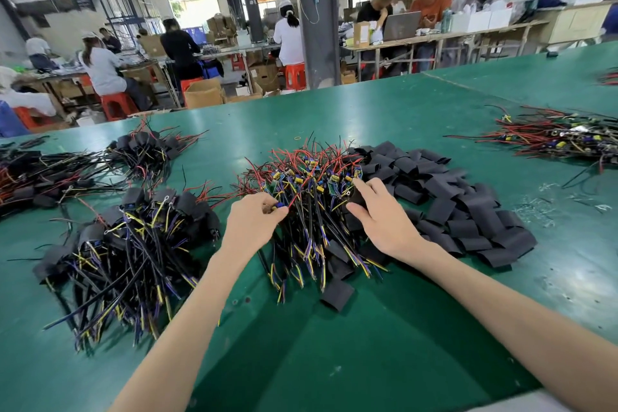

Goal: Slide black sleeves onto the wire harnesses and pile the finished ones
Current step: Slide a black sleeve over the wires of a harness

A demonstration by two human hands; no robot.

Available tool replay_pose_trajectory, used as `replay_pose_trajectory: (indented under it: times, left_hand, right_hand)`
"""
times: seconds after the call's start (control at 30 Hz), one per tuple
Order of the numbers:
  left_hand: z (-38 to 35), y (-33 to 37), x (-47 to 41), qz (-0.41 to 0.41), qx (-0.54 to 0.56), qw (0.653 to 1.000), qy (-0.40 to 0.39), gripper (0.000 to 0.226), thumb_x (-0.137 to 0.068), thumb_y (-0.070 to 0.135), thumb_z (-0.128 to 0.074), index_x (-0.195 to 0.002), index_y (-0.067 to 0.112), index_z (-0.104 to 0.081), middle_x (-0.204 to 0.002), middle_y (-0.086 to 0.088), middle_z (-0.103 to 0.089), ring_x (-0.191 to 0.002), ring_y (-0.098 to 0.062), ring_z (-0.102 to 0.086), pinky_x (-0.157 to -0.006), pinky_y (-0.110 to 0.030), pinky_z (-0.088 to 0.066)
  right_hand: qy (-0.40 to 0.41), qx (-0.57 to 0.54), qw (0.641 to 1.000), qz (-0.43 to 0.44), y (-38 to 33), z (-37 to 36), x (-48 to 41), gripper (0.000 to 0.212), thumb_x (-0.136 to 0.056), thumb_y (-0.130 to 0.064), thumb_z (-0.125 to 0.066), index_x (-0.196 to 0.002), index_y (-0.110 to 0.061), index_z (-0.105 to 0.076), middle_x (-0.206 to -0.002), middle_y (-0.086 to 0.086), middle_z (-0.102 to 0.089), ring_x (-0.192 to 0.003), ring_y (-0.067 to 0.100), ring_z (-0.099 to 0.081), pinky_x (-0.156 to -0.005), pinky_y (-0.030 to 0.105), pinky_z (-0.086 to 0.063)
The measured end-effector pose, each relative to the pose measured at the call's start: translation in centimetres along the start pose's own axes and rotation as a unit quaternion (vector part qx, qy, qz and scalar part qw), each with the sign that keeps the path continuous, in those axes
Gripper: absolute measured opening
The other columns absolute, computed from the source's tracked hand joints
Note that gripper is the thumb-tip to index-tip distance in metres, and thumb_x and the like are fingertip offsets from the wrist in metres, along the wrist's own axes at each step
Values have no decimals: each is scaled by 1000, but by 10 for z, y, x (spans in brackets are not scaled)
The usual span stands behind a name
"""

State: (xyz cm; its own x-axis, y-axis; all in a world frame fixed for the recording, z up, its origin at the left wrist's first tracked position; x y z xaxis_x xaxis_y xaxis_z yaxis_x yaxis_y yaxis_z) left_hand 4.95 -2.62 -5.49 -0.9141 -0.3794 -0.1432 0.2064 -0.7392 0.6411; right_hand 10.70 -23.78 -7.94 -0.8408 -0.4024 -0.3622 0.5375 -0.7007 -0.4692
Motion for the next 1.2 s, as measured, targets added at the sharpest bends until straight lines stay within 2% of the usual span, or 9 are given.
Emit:
replay_pose_trajectory:
  times: [0.13,0.27,0.4,0.53,0.8,0.9,0.97,1.07,1.2]
  left_hand:
    - [12,3,7,-94,-43,991,85,19,-91,28,-58,-109,24,-60,-104,1,-64,-95,-20,-56,-81,-29,-40]
    - [23,6,22,-169,-76,974,130,21,-89,45,-55,-110,43,-58,-91,9,-51,-81,-14,-53,-71,-29,-39]
    - [23,4,33,-220,-78,959,162,12,-90,38,-58,-101,35,-63,-84,7,-46,-71,-15,-49,-63,-29,-39]
    - [23,1,38,-271,-69,944,175,11,-91,21,-62,-100,18,-68,-89,3,-49,-69,-18,-46,-73,-41,-47]
    - [27,-2,43,-293,7,946,138,12,-92,23,-57,-96,18,-67,-91,5,-49,-76,-17,-50,-79,-50,-45]
    - [25,-1,44,-297,0,945,139,8,-92,19,-61,-96,19,-68,-91,7,-49,-76,-9,-48,-79,-50,-45]
    - [25,-1,44,-297,-11,943,147,8,-91,18,-62,-96,19,-68,-92,7,-49,-75,-2,-46,-80,-47,-44]
    - [23,-2,44,-302,-31,941,152,7,-91,19,-63,-95,21,-67,-92,9,-49,-76,-3,-45,-83,-41,-40]
    - [20,-3,45,-311,-42,938,150,7,-92,25,-60,-96,25,-66,-94,12,-48,-76,4,-47,-81,-30,-28]
  right_hand:
    - [29,-4,999,13,1,7,-2,45,-97,-26,-50,-138,-9,-42,-120,8,-47,-105,28,-50,-93,40,-37]
    - [51,-16,998,20,-1,11,-1,41,-94,-25,-56,-131,-9,-50,-118,8,-54,-110,27,-47,-95,42,-36]
    - [57,-23,998,25,-2,10,0,38,-92,-25,-59,-127,-11,-54,-115,6,-57,-109,27,-47,-94,41,-36]
    - [56,-46,997,21,0,11,1,37,-88,-21,-64,-124,-13,-57,-113,5,-60,-109,26,-49,-95,40,-37]
    - [66,-141,988,-11,1,15,2,40,-78,-13,-75,-116,-14,-65,-114,1,-65,-94,21,-62,-93,27,-43]
    - [62,-182,981,-19,-1,16,4,39,-76,-12,-76,-114,-17,-66,-104,-12,-62,-85,-11,-54,-82,-1,-33]
    - [61,-195,979,-18,-3,17,5,39,-76,-13,-77,-113,-18,-67,-101,-17,-59,-82,-19,-49,-76,-8,-28]
    - [65,-202,977,-15,-5,18,6,40,-76,-14,-77,-114,-18,-67,-103,-17,-58,-83,-17,-49,-76,-9,-27]
    - [70,-194,978,-19,-5,19,5,41,-77,-18,-76,-116,-19,-65,-105,-16,-58,-96,2,-52,-77,-6,-28]
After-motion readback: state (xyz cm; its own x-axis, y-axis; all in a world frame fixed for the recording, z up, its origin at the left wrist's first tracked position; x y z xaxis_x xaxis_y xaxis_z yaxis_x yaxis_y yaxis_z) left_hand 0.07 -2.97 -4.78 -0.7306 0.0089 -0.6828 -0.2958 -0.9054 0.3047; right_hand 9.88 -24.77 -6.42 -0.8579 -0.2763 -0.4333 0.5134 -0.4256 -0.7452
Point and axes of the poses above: each hand's wrist, its own x-axis away from the middle knuckle, its own z-axis out of the back of the hand, y = z × x, the point moved 4 cm from there along -x, towards the middle knuckle
